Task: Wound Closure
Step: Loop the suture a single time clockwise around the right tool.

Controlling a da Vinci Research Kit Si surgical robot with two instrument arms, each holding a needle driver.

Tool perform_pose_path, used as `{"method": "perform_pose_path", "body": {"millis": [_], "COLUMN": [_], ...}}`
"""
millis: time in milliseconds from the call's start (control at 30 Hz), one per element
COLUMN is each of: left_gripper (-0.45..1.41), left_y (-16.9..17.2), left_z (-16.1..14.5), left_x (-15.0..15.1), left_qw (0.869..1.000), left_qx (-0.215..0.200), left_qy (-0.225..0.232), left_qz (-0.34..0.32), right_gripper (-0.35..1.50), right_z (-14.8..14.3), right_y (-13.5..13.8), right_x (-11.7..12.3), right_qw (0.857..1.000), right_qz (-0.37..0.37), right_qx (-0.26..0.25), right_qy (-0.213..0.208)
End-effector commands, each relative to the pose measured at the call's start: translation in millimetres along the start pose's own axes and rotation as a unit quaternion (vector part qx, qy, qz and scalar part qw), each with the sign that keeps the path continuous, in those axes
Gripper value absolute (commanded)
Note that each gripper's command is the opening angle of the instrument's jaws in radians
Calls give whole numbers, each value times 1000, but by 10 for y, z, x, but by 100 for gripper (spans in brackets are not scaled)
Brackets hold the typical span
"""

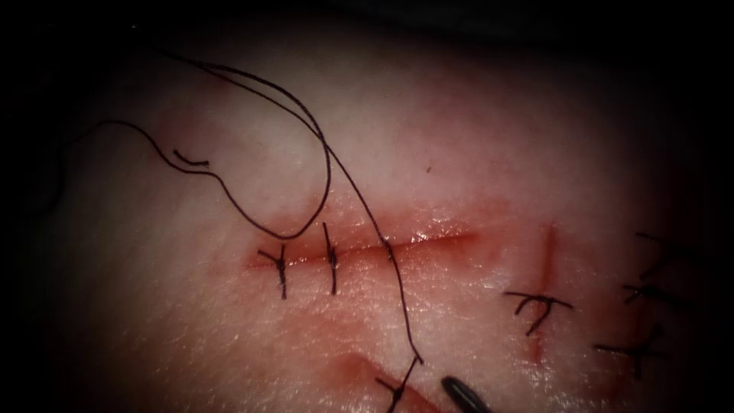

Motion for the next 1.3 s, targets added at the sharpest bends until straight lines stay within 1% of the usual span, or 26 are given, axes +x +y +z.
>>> {"method": "perform_pose_path", "body": {"millis": [33,67,100,133,233,267,300,333,367,400,433,467,500,533,567,600,667,733,767,800,833,900,1067,1100,1300], "left_gripper": [-45,-45,-45,-45,-45,-45,-45,-45,-45,-45,-45,-45,-45,-45,-45,-45,-45,-45,-45,-45,-45,-45,-45,-45,-45], "left_y": [2,10,21,29,50,60,67,73,88,100,115,120,125,132,136,141,147,149,149,149,150,150,147,146,144], "left_z": [6,7,7,7,8,11,14,18,30,44,63,71,80,91,99,107,122,133,140,142,144,148,150,150,150], "left_x": [2,8,15,20,32,37,38,37,34,28,21,18,15,12,10,8,7,8,11,12,13,15,24,27,49], "left_qw": [1000,999,997,996,996,994,993,993,993,994,993,992,991,989,987,985,984,984,984,985,985,987,992,993,992], "left_qx": [-24,-44,-70,-72,-1,29,42,48,41,5,-41,-55,-73,-95,-115,-136,-138,-139,-136,-124,-126,-110,-64,-50,-14], "left_qy": [14,28,44,57,88,101,108,111,113,107,100,99,97,95,92,87,90,94,98,102,101,104,88,76,51], "left_qz": [4,6,6,9,4,2,3,4,13,28,42,48,53,59,61,63,62,62,61,59,60,58,65,74,115], "right_gripper": [108,108,103,99,88,86,93,99,96,93,83,71,44,-23,-35,-35,-35,-35,-35,-35,-35,-35,-35,-35,-35], "right_z": [5,5,5,6,12,20,25,30,44,57,74,82,93,101,110,120,137,154,171,177,183,197,226,233,263], "right_y": [6,9,13,16,27,36,41,46,58,67,77,80,84,87,89,91,91,90,88,86,84,77,61,57,48], "right_x": [4,9,14,18,30,41,47,53,67,79,88,91,93,93,93,91,85,75,65,61,58,51,36,32,9], "right_qw": [1000,1000,1000,1000,1000,1000,1000,1000,1000,999,998,997,994,993,991,989,988,985,982,981,980,977,970,968,962], "right_qz": [0,3,0,2,2,6,6,10,12,20,18,18,21,22,23,23,21,30,33,33,36,49,73,75,91], "right_qx": [1,2,3,3,3,2,3,4,22,38,51,60,79,94,103,112,125,139,148,149,152,159,177,181,196], "right_qy": [3,5,6,5,2,1,-2,-5,-12,-24,-43,-52,-66,-74,-82,-90,-90,-100,-111,-116,-122,-131,-152,-157,-166]}}
